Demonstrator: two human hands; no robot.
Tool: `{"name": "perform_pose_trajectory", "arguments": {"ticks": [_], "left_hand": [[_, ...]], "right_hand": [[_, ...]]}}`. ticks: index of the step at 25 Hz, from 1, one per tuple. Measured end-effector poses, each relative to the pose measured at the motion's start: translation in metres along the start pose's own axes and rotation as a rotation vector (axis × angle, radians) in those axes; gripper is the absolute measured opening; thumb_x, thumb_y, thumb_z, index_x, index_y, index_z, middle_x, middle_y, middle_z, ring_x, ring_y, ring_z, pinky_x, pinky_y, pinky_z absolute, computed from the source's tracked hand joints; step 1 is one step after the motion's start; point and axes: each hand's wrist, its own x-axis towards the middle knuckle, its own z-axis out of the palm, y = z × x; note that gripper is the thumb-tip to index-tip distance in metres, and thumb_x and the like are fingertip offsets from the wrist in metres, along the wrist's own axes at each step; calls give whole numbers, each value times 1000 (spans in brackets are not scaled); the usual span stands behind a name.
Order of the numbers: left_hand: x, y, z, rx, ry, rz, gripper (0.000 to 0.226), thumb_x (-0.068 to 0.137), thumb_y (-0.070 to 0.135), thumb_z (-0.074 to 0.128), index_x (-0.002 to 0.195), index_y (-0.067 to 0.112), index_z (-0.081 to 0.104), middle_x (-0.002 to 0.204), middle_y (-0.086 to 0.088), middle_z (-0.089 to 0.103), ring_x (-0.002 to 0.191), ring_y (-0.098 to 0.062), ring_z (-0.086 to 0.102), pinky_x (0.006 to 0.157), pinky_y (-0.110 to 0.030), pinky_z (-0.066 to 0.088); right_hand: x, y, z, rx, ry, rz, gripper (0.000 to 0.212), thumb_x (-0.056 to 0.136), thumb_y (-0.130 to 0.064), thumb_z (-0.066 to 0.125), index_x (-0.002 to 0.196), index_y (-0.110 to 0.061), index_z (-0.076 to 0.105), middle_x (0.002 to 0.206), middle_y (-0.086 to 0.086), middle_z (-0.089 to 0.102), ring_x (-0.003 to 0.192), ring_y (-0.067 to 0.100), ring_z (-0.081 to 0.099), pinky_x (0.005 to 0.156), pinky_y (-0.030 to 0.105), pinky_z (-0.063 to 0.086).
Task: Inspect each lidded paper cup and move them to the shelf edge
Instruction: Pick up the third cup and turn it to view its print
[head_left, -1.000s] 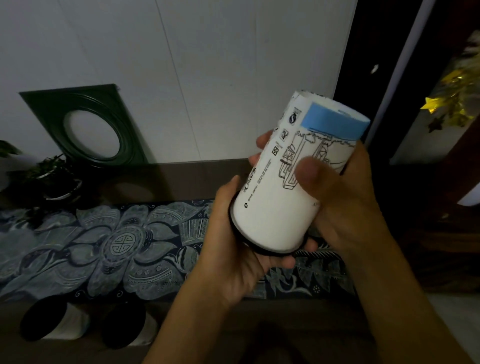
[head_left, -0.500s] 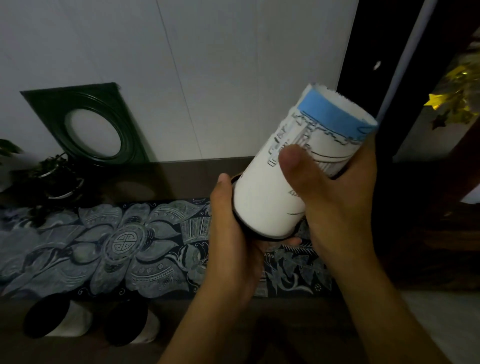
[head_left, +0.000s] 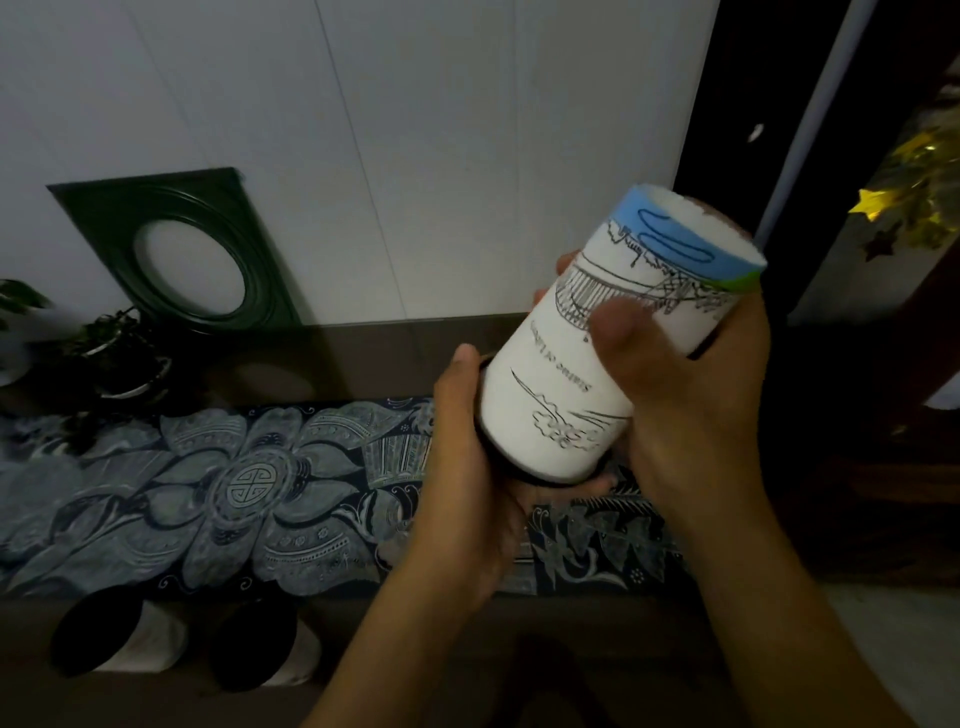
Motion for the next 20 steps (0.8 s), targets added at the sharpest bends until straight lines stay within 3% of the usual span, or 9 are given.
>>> {"name": "perform_pose_trajectory", "arguments": {"ticks": [2, 4, 8, 11, 13, 15, 17, 20], "left_hand": [[0, -4, 4, 63, 97, 176, 60, 90, 64, 42, 122, 20, 65, 111, -18, 76, 87, -31, 77, 56, -35, 60], [0, -3, 6, 53, 134, 181, 60, 90, 63, 41, 121, 19, 65, 110, -19, 76, 85, -31, 77, 52, -33, 59], [-3, 6, 4, -35, 32, -104, 68, 95, 67, 35, 114, 15, 75, 99, -23, 75, 75, -35, 72, 42, -25, 54], [-1, 10, 0, -66, -64, -315, 76, 94, 68, 33, 128, 9, 67, 107, -29, 65, 74, -38, 66, 37, -21, 48], [-1, 10, 0, -77, -89, -341, 77, 93, 70, 34, 129, 10, 66, 108, -29, 65, 75, -39, 67, 40, -23, 51], [-2, 4, 2, -118, -83, -185, 69, 93, 70, 37, 120, 17, 72, 108, -24, 73, 82, -40, 73, 51, -31, 61], [-2, -3, 6, -67, 24, 50, 56, 92, 66, 41, 110, 27, 76, 111, -16, 77, 92, -34, 76, 60, -38, 63], [-1, -5, 8, 8, 106, 179, 50, 91, 64, 37, 101, 35, 77, 107, -10, 79, 87, -28, 78, 55, -35, 61]], "right_hand": [[-5, 4, 6, -23, 115, -2, 87, 61, -54, 88, 128, -13, 50, 124, 17, 66, 110, 31, 70, 88, 51, 60], [-4, 4, 5, 8, 112, 9, 82, 58, -55, 89, 123, -20, 53, 122, 13, 68, 110, 29, 71, 88, 49, 60], [4, -5, -4, 54, -54, 120, 92, 51, -60, 90, 123, -13, 55, 116, 14, 72, 107, 33, 72, 87, 53, 59], [6, -10, -9, 124, -192, 147, 87, 55, -55, 90, 122, -11, 56, 107, 6, 77, 101, 28, 74, 83, 46, 60], [6, -12, -9, 119, -169, 144, 83, 56, -56, 90, 120, -14, 58, 107, 7, 77, 100, 30, 74, 82, 47, 60], [4, -9, -5, 74, -44, 103, 86, 54, -60, 89, 121, -15, 57, 115, 16, 73, 104, 36, 72, 85, 55, 60], [2, -4, 2, 58, 83, 77, 86, 53, -62, 88, 120, -19, 57, 123, 21, 68, 109, 38, 70, 87, 59, 58], [-1, -1, 6, 63, 136, 45, 84, 55, -60, 88, 121, -19, 56, 126, 23, 65, 113, 38, 68, 90, 59, 57]]}}
